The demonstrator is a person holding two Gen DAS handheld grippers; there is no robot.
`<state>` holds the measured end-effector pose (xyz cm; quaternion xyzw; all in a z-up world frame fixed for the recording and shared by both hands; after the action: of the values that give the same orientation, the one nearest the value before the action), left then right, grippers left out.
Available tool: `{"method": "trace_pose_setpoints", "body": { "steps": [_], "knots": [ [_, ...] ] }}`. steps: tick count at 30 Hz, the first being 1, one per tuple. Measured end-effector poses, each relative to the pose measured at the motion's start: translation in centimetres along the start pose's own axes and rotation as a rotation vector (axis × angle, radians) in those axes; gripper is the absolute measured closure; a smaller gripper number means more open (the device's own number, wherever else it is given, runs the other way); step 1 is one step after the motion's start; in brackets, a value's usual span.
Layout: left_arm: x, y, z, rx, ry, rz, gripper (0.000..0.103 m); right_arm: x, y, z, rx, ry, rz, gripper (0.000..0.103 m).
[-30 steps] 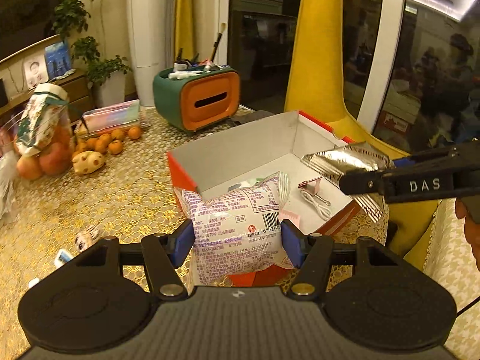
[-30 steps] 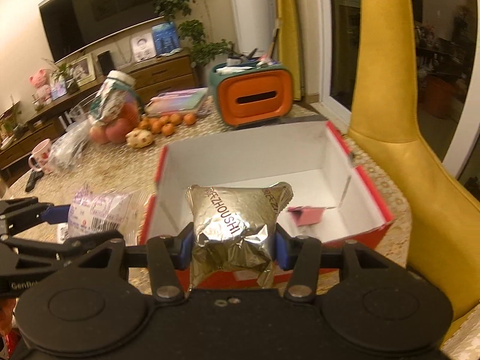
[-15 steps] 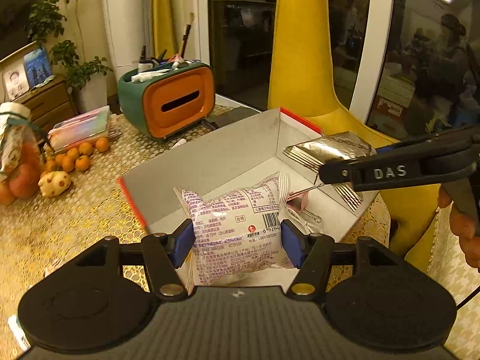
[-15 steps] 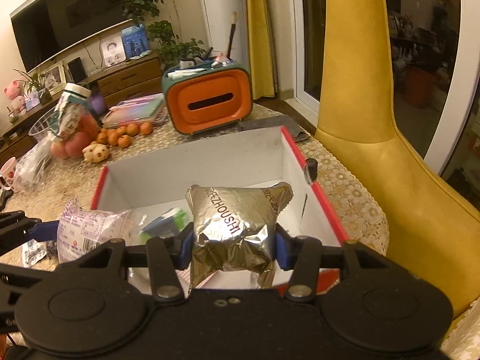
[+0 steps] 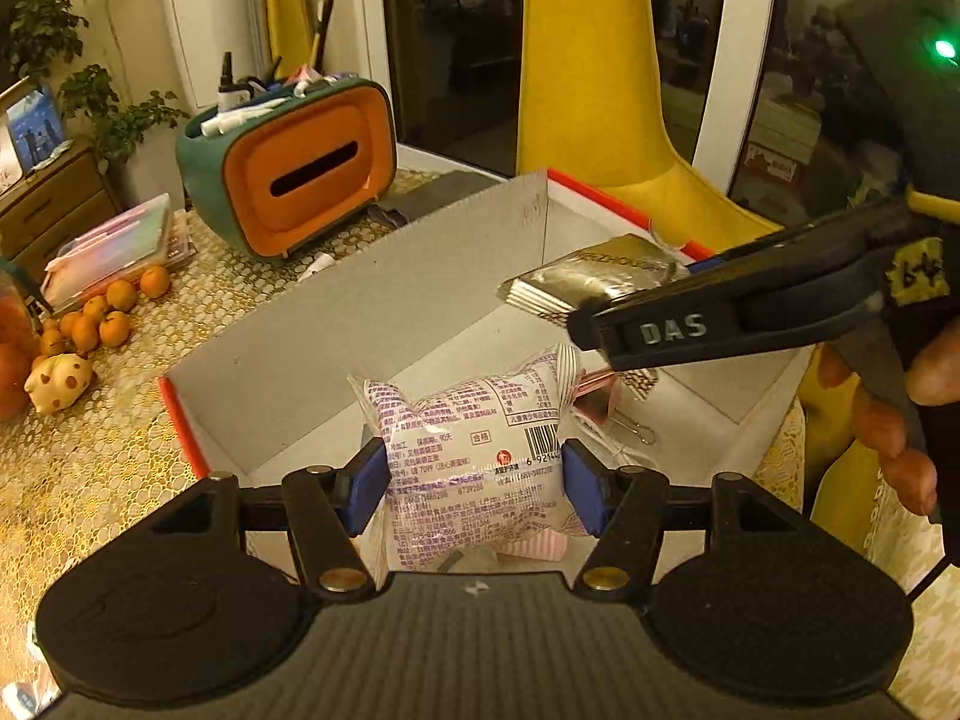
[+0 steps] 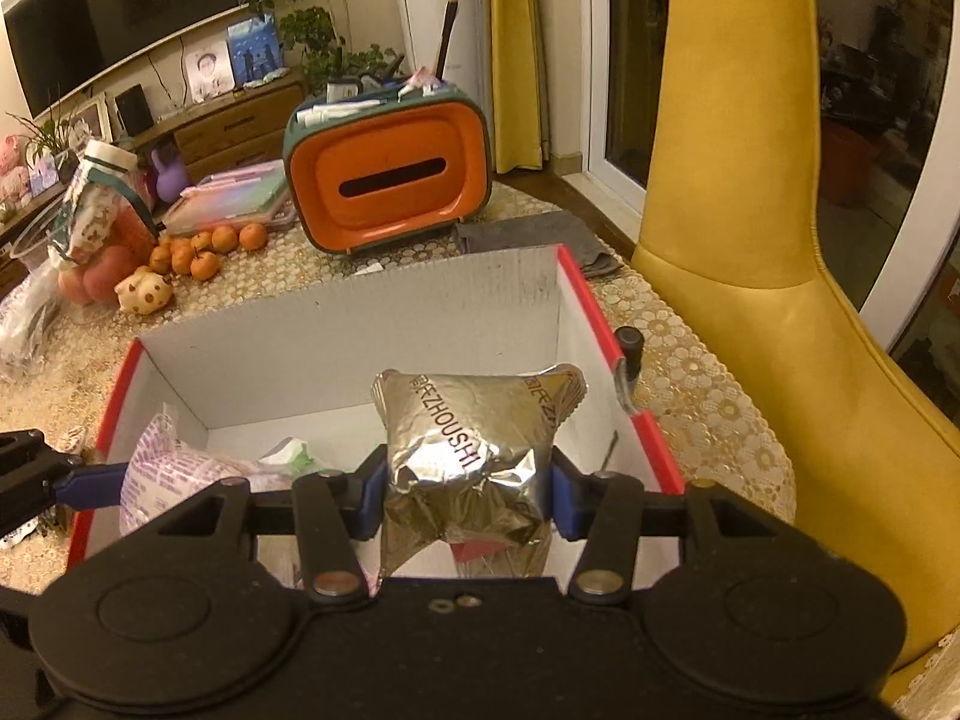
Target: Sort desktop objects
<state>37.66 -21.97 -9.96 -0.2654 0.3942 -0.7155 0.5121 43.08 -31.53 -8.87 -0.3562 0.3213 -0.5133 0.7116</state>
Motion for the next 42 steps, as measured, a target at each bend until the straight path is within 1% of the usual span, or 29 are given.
{"method": "trace_pose_setpoints", "body": {
  "steps": [6,14,18,24,31,36,37,39,40,42],
  "knots": [
    [-0.5,1.6,0.0,-0.038,0.015,0.006,0.042,-0.4,2.7,0.3,-0.075,-0.043,-0.019,0.052],
    [-0.2,3.3,0.5,-0.059,0.041,0.001,0.042,-0.4,5.1,0.8,-0.144,-0.049,-0.036,0.052],
    [0.0,4.2,0.4,-0.083,0.059,-0.002,0.042,-0.4,6.4,0.6,-0.188,-0.065,-0.065,0.052],
    [-0.1,5.1,0.2,-0.129,0.063,-0.044,0.041,-0.7,6.9,0.5,-0.208,-0.078,-0.067,0.051],
    [0.2,5.4,0.2,-0.161,0.081,-0.044,0.04,-0.7,6.9,0.4,-0.215,-0.074,-0.06,0.049],
    [0.1,5.5,0.1,-0.167,0.069,-0.05,0.039,-0.8,6.5,0.4,-0.201,-0.074,-0.051,0.042],
    [0.2,5.4,0.0,-0.169,0.063,-0.056,0.037,-0.9,6.4,0.4,-0.194,-0.077,-0.045,0.038],
    [0.1,5.2,-0.2,-0.167,0.048,-0.067,0.036,-1.1,6.0,0.4,-0.18,-0.084,-0.04,0.034],
    [0.1,5.1,-0.2,-0.165,0.043,-0.066,0.036,-1.2,5.8,0.5,-0.173,-0.084,-0.033,0.03],
    [0.1,4.9,-0.3,-0.161,0.039,-0.07,0.034,-1.2,5.3,0.7,-0.158,-0.077,-0.02,0.026]
  ]
}}
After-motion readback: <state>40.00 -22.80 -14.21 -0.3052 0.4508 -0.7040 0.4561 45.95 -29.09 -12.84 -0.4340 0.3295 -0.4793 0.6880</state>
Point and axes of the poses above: each gripper's, at about its wrist camera, not at the fingertips, and y roughly the way its jaws point, x to its right, z to its top, the point moved 9 cm from there along y, roughly the way its jaws point, and after that the axes turned 7 degrees about -x, right-handed, at the moved point
